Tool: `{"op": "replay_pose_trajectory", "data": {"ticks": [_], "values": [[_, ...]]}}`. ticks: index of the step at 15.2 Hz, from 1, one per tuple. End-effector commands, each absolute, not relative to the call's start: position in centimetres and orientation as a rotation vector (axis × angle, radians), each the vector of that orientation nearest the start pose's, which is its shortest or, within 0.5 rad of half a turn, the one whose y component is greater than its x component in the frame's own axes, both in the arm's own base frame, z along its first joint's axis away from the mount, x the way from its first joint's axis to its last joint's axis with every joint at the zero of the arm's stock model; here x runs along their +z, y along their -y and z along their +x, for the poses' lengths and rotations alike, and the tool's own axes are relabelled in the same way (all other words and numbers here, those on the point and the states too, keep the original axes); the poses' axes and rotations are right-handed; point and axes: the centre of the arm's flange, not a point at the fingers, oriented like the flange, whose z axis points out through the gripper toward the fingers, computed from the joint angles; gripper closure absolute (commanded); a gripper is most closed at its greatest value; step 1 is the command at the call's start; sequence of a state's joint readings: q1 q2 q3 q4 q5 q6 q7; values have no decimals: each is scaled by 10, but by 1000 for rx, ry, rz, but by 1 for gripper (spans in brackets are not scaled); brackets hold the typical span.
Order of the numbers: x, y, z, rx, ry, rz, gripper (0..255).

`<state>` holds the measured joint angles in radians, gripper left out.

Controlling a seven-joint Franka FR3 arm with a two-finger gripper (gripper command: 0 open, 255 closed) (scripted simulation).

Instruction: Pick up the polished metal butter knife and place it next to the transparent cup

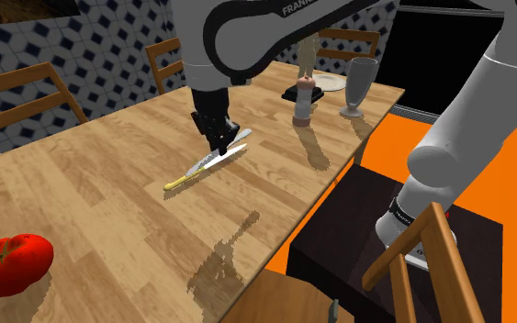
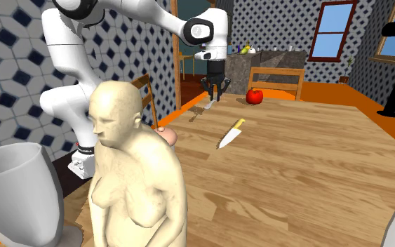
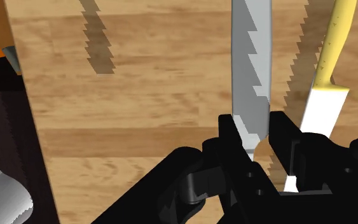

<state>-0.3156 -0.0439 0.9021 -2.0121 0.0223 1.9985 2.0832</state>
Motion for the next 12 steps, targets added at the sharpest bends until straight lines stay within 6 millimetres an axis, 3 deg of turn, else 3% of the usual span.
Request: {"op": "replay_pose_trajectory", "data": {"ticks": [1, 12], "values": [[477, -309, 453, -26, -2142, -2285, 255], [535, -309, 453, -26, -2142, -2285, 255]]}}
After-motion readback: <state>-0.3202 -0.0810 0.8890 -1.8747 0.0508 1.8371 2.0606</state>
